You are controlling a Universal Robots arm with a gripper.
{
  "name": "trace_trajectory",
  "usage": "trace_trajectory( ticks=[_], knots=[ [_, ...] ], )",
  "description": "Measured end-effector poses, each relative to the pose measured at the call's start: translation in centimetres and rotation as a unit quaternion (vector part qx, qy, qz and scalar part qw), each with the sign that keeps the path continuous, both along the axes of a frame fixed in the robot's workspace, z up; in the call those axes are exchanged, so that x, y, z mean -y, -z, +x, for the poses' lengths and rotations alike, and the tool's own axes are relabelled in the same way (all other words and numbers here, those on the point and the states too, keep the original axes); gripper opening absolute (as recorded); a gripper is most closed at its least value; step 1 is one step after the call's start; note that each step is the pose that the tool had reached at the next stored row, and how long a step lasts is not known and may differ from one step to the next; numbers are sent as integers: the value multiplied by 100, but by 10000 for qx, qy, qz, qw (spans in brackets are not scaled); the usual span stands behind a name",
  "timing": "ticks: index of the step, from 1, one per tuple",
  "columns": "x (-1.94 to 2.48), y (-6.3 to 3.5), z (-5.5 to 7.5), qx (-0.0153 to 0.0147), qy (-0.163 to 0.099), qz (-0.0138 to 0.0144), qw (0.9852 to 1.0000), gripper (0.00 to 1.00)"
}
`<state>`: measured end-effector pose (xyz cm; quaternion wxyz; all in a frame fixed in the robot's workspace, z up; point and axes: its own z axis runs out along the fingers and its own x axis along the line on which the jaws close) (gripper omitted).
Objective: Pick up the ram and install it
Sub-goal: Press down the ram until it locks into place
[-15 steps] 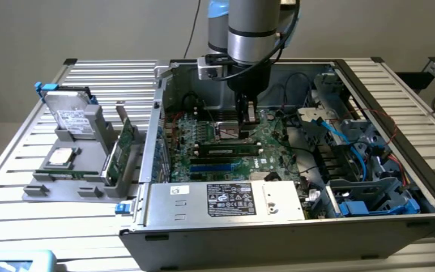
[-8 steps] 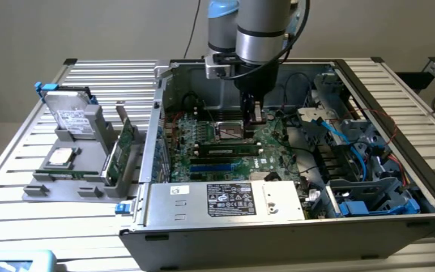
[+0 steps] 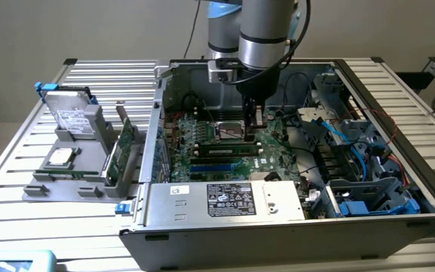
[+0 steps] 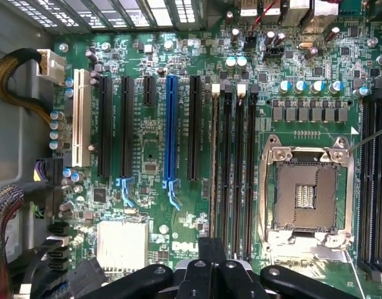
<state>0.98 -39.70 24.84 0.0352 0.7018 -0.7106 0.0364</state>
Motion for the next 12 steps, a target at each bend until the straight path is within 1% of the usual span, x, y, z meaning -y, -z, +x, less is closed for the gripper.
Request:
trace_trajectory(
  ticks=[2,5,9,12],
  knots=[
    [1,16,0,0,114,0,9999,11],
    [4,18,4,-4,120,-1,9999,11],
    [4,53,4,-3,122,2,9999,11],
    [4,80,5,-3,124,15,9999,11]
  ],
)
